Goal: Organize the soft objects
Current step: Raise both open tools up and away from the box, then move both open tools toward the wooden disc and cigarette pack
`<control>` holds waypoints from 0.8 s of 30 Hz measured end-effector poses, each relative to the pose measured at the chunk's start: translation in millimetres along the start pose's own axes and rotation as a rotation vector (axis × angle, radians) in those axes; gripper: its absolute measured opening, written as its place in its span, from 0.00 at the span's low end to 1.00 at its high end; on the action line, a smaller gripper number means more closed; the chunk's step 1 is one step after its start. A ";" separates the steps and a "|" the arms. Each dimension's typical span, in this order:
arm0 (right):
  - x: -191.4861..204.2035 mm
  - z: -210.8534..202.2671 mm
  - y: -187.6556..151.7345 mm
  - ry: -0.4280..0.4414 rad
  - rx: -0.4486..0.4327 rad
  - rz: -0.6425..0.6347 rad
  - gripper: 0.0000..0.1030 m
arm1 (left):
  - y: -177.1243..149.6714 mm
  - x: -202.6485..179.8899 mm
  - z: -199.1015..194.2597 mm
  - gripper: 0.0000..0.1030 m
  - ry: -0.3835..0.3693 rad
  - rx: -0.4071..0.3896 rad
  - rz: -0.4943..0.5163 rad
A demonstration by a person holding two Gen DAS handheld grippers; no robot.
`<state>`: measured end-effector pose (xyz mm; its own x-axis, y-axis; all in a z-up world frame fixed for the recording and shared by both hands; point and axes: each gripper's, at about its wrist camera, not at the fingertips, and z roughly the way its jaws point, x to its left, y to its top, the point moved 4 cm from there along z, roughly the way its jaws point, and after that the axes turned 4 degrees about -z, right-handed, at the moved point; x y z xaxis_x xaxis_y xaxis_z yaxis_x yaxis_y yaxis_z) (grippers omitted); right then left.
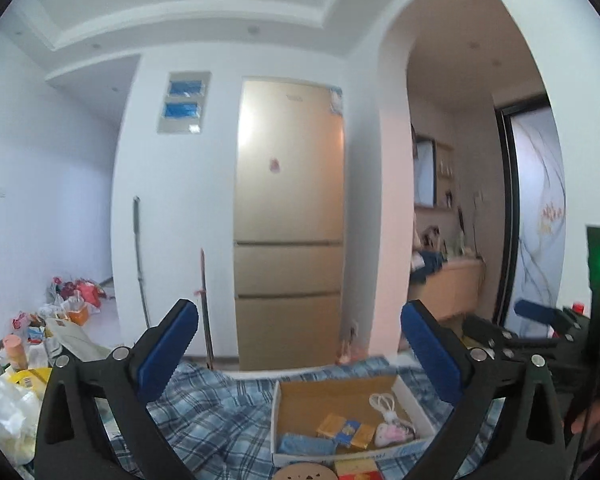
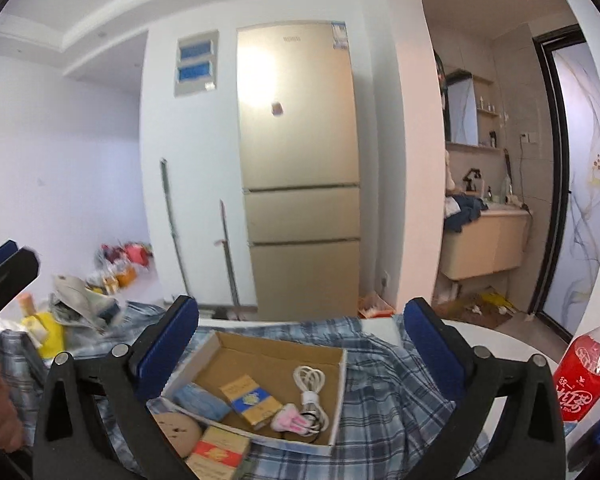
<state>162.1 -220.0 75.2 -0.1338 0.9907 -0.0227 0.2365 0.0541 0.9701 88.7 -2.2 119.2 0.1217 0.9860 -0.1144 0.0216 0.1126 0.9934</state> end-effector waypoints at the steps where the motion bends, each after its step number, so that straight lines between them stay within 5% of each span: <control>1: 2.6 -7.1 0.4 -0.007 -0.018 -0.006 1.00 | 1.5 1.4 -6.7 1.00 0.013 -0.020 0.003; 12: 30.9 -45.2 -7.4 0.008 -0.171 -0.022 1.00 | -13.8 5.9 -55.8 1.00 0.021 -0.123 0.033; 24: 51.5 -12.7 -86.2 0.047 -0.065 -0.050 1.00 | -99.7 25.6 -33.1 1.00 0.063 -0.014 0.086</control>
<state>122.5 -175.2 -6.5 -0.1893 0.9800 -0.0615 0.1654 0.0936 0.9818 56.8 15.8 17.5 0.0598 0.9978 -0.0283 0.0002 0.0283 0.9996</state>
